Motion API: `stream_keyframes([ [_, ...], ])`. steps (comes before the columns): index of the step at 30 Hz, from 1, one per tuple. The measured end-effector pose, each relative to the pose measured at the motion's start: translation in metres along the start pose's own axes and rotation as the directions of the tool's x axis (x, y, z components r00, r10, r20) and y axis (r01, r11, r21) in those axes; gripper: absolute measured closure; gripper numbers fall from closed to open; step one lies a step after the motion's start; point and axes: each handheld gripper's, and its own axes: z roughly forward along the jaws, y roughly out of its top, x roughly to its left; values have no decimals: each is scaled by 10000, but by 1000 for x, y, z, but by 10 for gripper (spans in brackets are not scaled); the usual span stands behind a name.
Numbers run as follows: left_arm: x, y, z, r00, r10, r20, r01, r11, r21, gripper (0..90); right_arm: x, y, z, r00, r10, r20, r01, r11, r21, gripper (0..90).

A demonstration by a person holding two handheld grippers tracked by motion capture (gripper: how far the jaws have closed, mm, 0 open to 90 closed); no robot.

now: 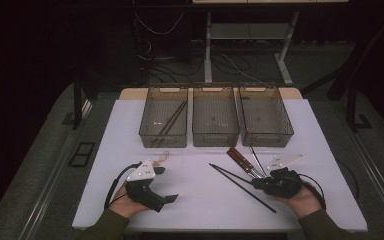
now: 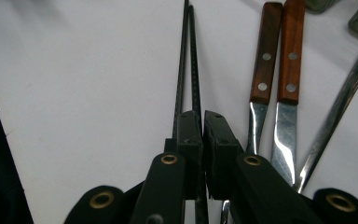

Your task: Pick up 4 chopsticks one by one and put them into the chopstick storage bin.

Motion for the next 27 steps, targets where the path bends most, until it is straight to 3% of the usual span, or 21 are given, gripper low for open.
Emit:
stream_keyframes([
  [8,0,0,1,10000,2,29,-3,10000,60,0,-5,5,-10,10000,-17,-85,11,9979,-655,860],
  [15,-1,0,1,10000,-17,68,17,10000,36,0,-7,11,-17,9995,-34,-314,-12,9896,-1435,860],
  [27,0,-1,1,9998,-173,98,172,9998,69,0,-12,28,-21,9985,-210,-501,104,9790,-2035,860],
])
